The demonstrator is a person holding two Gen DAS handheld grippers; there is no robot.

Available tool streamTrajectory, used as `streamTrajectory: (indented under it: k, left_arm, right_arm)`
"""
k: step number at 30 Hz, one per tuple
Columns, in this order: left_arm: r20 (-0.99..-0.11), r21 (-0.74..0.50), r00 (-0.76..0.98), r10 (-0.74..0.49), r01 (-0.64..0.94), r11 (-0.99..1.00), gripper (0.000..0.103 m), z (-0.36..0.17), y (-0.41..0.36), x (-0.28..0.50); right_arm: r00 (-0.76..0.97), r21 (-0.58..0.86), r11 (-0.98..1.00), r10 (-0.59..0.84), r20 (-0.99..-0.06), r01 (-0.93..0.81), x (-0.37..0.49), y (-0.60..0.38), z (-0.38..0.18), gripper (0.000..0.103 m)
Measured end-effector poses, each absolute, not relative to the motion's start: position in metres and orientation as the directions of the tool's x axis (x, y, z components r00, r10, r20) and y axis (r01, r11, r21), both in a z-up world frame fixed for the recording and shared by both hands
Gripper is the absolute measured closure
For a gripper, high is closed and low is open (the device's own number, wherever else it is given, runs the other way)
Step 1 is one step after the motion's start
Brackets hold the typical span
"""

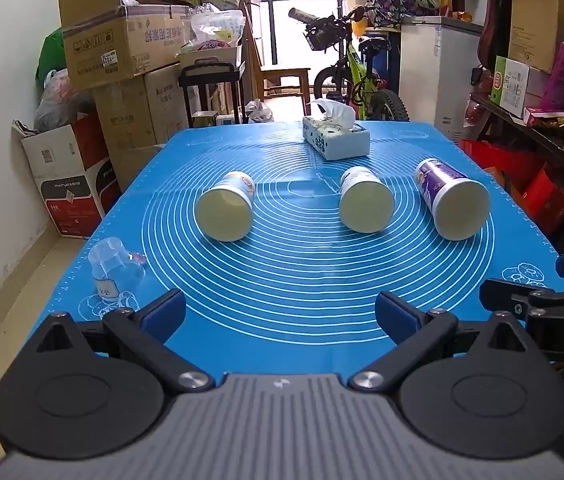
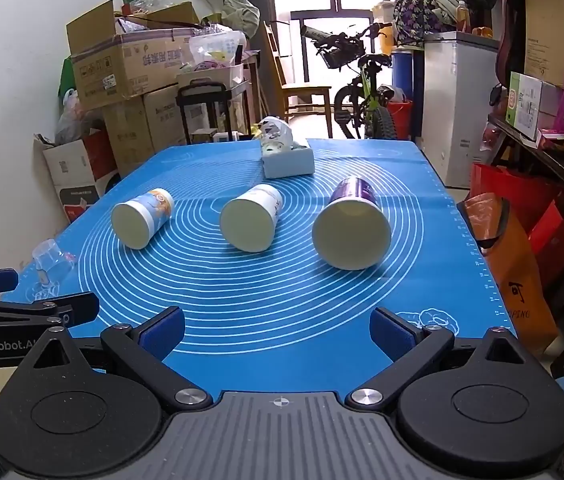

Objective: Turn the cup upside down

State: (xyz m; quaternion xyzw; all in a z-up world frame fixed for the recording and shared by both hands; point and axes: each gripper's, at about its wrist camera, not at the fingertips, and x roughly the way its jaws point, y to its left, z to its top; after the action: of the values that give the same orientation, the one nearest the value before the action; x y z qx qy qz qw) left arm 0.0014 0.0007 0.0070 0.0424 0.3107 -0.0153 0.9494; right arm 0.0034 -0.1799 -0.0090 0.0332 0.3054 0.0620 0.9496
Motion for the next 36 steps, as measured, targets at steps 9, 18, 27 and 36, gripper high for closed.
streamTrajectory:
  k: [9,18,27,36]
  left_arm:
    - [-0.59,0.08,0.807,0.003,0.055,0.995,0.003,0.0037,-0.001,-0.001]
    - [-0.59,0.076,0.807,-0.001,0.056,0.995,0.003,0.0031,-0.0008,-0.0011]
    - [-0.59,0.077,0.807,0.0,0.056,0.995,0.003,0.0033,-0.0008,-0.001]
    - [-0.592,0.078,0.806,-0.001,0.059,0.995,0.003,0.0035,-0.0005,-0.0008]
  right_arm:
    - [0.804,0.099,0.99,0.139,-0.578,-0.1,0.0021,-0.1788,-0.0076,0.004]
    - [0.803,0.099,0.99,0.14,-0.58,-0.102,0.0017,-0.1785,-0.008,0.004]
    - [0.801,0.099,0.99,0.139,-0.582,-0.099,0.0014,-0.1785,-0.0087,0.004]
    - [0.801,0.099,0.99,0.139,-0.582,-0.1,0.0015,-0.1787,-0.0085,0.004]
